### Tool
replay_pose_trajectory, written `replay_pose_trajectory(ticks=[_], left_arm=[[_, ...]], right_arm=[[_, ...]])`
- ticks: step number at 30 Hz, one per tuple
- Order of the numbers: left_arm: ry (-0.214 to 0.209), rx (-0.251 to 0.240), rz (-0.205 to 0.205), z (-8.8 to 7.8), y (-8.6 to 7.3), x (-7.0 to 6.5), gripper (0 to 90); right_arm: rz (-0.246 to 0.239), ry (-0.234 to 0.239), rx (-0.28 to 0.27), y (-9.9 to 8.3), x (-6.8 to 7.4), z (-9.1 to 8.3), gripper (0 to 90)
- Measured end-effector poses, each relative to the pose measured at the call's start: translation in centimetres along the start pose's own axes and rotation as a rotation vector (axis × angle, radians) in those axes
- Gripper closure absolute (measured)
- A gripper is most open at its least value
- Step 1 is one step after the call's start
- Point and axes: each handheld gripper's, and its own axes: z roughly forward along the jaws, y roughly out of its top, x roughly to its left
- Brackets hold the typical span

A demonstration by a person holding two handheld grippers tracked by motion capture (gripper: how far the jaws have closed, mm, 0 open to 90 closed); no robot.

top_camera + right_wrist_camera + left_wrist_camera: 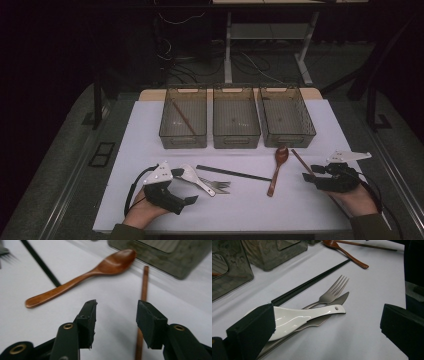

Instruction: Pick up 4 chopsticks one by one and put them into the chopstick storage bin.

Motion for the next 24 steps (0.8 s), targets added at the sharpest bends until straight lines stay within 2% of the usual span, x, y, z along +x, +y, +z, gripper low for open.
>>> replay_pose_trajectory(ticks=[9,11,16,24], left_arm=[[0.003,0.003,-0.002,0.0,0.0,0.0,0.0],[0.002,0.002,-0.001,0.0,0.0,0.0,0.0],[0.002,0.003,-0.002,0.1,0.0,0.0,0.0],[0.004,0.003,-0.002,0.0,0.0,0.0,0.0]], right_arm=[[0.01,-0.059,0.055,-0.5,-1.1,0.5,68.5],[0.02,-0.058,0.062,-0.6,-1.4,0.5,71.0],[0.024,-0.063,0.081,-0.8,-1.8,0.5,76.0],[0.037,-0.074,0.116,-1.1,-2.0,0.6,78.9]])
